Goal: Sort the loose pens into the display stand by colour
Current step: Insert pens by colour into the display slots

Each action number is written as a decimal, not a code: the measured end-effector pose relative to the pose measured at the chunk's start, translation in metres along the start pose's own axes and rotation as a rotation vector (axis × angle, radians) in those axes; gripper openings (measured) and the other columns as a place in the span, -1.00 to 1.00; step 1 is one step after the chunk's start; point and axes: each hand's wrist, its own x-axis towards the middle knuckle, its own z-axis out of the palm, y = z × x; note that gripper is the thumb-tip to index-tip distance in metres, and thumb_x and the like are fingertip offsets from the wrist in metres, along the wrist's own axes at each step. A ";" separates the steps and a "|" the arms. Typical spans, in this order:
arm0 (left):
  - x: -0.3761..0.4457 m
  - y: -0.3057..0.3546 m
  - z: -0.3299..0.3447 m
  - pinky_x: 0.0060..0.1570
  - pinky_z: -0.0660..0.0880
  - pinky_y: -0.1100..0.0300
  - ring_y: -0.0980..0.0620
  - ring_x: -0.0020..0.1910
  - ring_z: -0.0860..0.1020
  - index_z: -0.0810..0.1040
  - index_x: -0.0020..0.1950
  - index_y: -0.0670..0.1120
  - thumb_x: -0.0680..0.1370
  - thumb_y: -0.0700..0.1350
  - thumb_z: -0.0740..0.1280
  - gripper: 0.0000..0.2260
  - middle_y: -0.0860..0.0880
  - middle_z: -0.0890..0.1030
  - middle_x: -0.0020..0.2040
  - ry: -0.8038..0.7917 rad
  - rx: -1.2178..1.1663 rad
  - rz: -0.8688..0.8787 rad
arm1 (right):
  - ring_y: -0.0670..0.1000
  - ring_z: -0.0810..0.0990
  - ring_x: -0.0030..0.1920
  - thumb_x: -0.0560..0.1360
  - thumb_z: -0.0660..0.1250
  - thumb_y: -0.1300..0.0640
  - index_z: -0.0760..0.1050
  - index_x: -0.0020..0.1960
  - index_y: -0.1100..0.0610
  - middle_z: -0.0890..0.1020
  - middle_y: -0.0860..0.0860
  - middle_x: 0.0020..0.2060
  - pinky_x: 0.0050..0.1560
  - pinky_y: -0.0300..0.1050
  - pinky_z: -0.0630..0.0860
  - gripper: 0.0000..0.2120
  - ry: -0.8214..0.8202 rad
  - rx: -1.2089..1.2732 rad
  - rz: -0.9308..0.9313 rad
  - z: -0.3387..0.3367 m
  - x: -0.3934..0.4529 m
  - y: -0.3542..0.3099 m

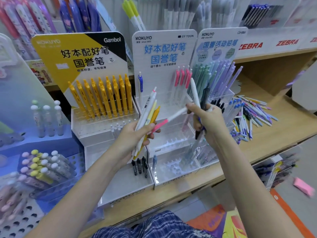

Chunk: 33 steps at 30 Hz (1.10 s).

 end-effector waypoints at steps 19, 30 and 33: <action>0.019 0.038 0.004 -0.43 0.38 0.30 0.22 -0.48 0.44 0.50 0.05 -0.09 0.46 -0.21 0.40 -0.81 0.01 0.51 -0.26 0.238 0.304 0.296 | -0.15 0.39 -0.47 0.40 0.47 0.09 0.57 -0.11 0.19 0.45 -0.11 -0.43 -0.40 -0.35 0.34 -0.82 -0.243 -0.829 -0.428 0.047 -0.001 -0.023; 0.037 0.029 0.012 -0.45 0.38 0.35 0.23 -0.46 0.44 0.52 0.01 -0.14 0.52 -0.18 0.34 -0.91 -0.01 0.52 -0.30 0.278 0.218 0.286 | 0.02 0.44 -0.49 0.35 0.51 0.15 0.57 -0.21 0.14 0.50 0.00 -0.44 -0.41 -0.03 0.47 -0.87 0.258 -0.442 -0.334 -0.012 0.045 -0.043; 0.042 0.025 0.016 -0.45 0.39 0.36 0.23 -0.45 0.43 0.52 0.02 -0.16 0.53 -0.19 0.32 -0.90 -0.01 0.52 -0.31 0.299 0.223 0.285 | 0.04 0.46 -0.39 0.37 0.49 0.09 0.49 -0.32 0.04 0.52 0.05 -0.43 -0.29 0.04 0.48 -0.81 0.409 -0.398 -0.441 -0.007 0.061 -0.042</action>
